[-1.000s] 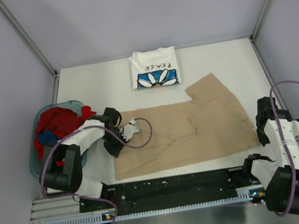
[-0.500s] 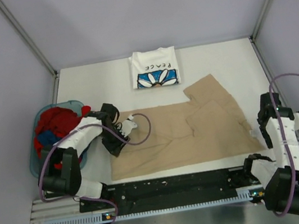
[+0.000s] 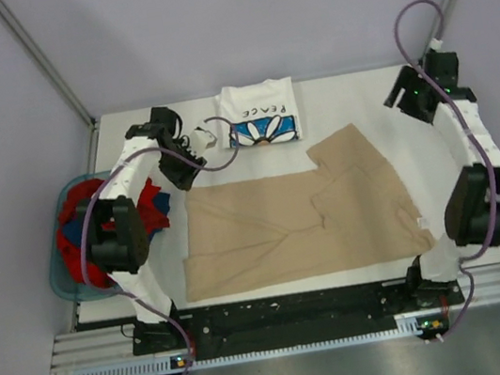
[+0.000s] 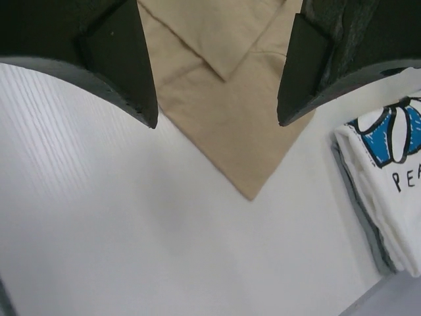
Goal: Fold and stack the t-shirts
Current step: Fold the flattened tshirt in 1/3 of the way, then grap the side of the flattened tshirt furthest away from the robot with both arms
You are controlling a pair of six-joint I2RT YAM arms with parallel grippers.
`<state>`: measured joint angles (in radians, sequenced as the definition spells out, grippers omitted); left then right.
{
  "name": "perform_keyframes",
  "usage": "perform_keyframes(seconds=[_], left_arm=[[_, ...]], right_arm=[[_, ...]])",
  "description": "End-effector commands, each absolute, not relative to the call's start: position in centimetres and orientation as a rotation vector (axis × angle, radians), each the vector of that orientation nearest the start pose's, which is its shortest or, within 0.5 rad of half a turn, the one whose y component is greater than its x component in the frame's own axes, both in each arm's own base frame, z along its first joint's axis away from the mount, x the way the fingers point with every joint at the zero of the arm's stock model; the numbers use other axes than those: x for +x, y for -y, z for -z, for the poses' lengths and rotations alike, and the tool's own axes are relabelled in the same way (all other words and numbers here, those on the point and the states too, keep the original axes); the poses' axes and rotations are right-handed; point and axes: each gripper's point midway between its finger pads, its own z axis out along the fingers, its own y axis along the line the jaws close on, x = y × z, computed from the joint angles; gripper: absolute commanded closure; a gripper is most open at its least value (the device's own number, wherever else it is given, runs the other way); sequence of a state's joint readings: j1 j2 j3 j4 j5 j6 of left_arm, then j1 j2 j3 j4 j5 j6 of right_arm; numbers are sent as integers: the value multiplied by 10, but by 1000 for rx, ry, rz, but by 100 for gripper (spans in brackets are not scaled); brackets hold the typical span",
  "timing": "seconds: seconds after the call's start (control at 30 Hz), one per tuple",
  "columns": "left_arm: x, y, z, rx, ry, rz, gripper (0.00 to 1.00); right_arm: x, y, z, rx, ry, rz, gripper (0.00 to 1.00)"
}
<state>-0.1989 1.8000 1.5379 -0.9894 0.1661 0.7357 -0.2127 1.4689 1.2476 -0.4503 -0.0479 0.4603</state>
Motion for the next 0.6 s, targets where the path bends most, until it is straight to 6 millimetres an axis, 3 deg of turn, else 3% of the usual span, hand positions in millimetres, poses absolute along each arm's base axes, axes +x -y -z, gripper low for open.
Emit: perform_keyframes(seconds=[0.0,0.07,0.13,0.3,0.37,0.4,0.47,0.57], left_arm=[[401,60,-109,1327,-2489,14,45],[413,60,-103,1331,-2480,0,44],[423,60,-93,1344,-2477,-4,42],[439,56,-72,1337,-2516,4,39],[443,53,-63,1339,-2535,15,39],[444,53,-59,1343,-2539,19,39],[440,54,-52,1371,-2553,60,39],[432,64,-46,1403,-2551,170,39]], right_arm=[[470,17,-170,309,-2344,-211,33],[497,10,-163,280,-2367,-214,34],[514,4,-144,271,-2408,-211,34],[543,-19,-93,190,-2515,-180,34],[546,-15,-72,190,-2568,-143,34],[544,-28,-61,161,-2602,-134,34],[539,-29,-44,177,-2656,-125,35],[529,-37,-29,195,-2702,-169,36]])
